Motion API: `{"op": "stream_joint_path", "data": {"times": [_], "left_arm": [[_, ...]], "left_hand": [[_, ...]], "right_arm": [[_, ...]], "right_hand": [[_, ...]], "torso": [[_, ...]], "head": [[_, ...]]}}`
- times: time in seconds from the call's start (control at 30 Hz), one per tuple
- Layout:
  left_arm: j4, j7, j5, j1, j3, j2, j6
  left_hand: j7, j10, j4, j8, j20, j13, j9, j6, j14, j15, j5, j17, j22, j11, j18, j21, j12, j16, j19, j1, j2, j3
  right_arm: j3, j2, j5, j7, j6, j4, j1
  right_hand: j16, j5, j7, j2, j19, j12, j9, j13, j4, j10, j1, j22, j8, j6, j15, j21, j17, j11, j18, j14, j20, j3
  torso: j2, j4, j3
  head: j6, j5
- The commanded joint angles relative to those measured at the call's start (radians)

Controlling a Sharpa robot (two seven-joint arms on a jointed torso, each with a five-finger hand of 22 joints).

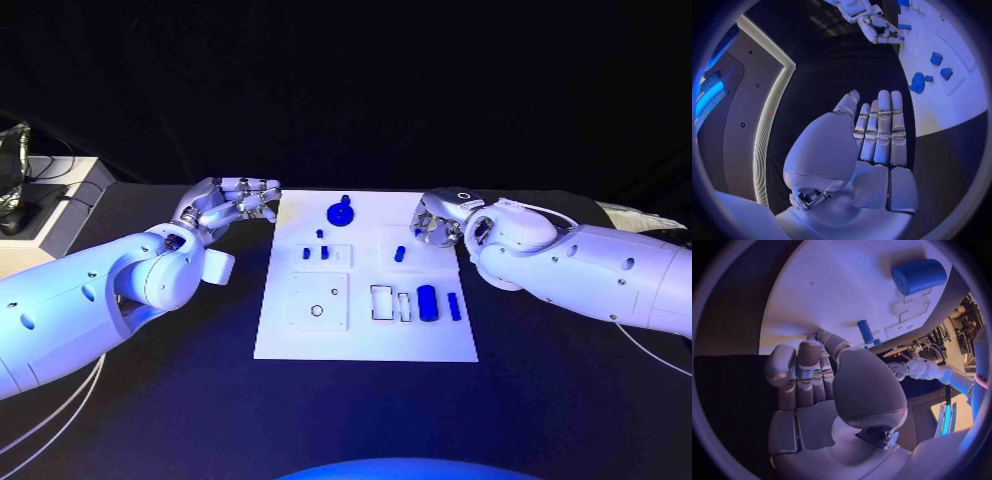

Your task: Assemble the parts on the task board

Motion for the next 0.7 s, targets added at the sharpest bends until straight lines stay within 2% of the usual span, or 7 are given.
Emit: {"op": "stream_joint_path", "data": {"times": [0.03,0.37,0.47,0.7], "left_arm": [[0.000,0.017,0.008,0.000,0.001,0.000,-0.003],[-0.001,0.026,0.013,-0.002,0.001,0.000,-0.002],[-0.001,0.027,0.014,-0.002,0.001,0.000,-0.002],[-0.007,0.031,0.020,-0.004,0.001,0.000,-0.002]], "left_hand": [[0.001,0.006,-0.005,-0.003,-0.002,0.000,0.000,0.005,0.007,-0.001,0.005,0.002,0.002,-0.001,-0.018,-0.006,-0.006,-0.005,0.009,0.008,0.003,-0.001],[0.001,0.007,-0.007,-0.002,-0.003,0.000,0.001,0.007,0.007,-0.001,0.005,0.004,0.005,-0.001,-0.017,-0.005,-0.006,-0.006,0.010,0.010,0.003,0.001],[0.001,0.007,-0.008,-0.003,-0.003,0.000,0.001,0.008,0.007,-0.002,0.005,0.005,0.006,-0.001,-0.017,-0.005,-0.007,-0.005,0.010,0.010,0.004,0.002],[0.001,0.005,-0.004,-0.003,-0.002,0.000,0.000,0.007,0.007,0.000,0.005,0.007,0.007,0.000,-0.018,-0.006,-0.008,-0.006,0.009,0.002,0.000,-0.003]], "right_arm": [[-0.003,-0.002,-0.004,0.000,-0.032,0.005,-0.006],[0.000,-0.021,0.022,-0.013,-0.109,0.023,-0.008],[0.004,-0.031,0.042,-0.010,-0.118,0.036,-0.008],[0.016,-0.080,0.127,0.000,-0.128,0.104,0.006]], "right_hand": [[0.006,-0.004,-0.007,0.019,-0.002,0.004,0.025,0.001,-0.012,0.038,0.004,0.014,0.000,0.019,-0.008,0.002,-0.003,-0.031,-0.013,0.001,-0.010,0.006],[0.013,-0.017,-0.008,0.019,0.003,0.004,0.032,0.001,-0.023,0.041,-0.005,0.043,-0.001,0.020,-0.008,-0.009,-0.009,-0.032,-0.012,0.001,-0.010,0.027],[0.019,-0.016,-0.006,0.015,0.019,0.004,0.038,0.001,-0.025,0.043,-0.009,0.092,0.000,0.018,-0.009,-0.049,-0.022,-0.032,-0.012,-0.002,-0.010,0.031],[0.022,-0.012,-0.007,0.015,0.024,0.004,0.038,0.001,-0.025,0.042,-0.008,0.106,-0.001,0.020,-0.008,-0.066,-0.022,-0.031,-0.012,-0.003,-0.010,0.029]], "torso": [[-0.001,0.0012,-0.0009],[0.000,0.0007,-0.0002],[-0.001,-0.0001,-0.0010],[-0.002,-0.0019,-0.0006]], "head": [[0.000,-0.001],[0.001,-0.002],[0.002,-0.002],[0.005,-0.003]]}}
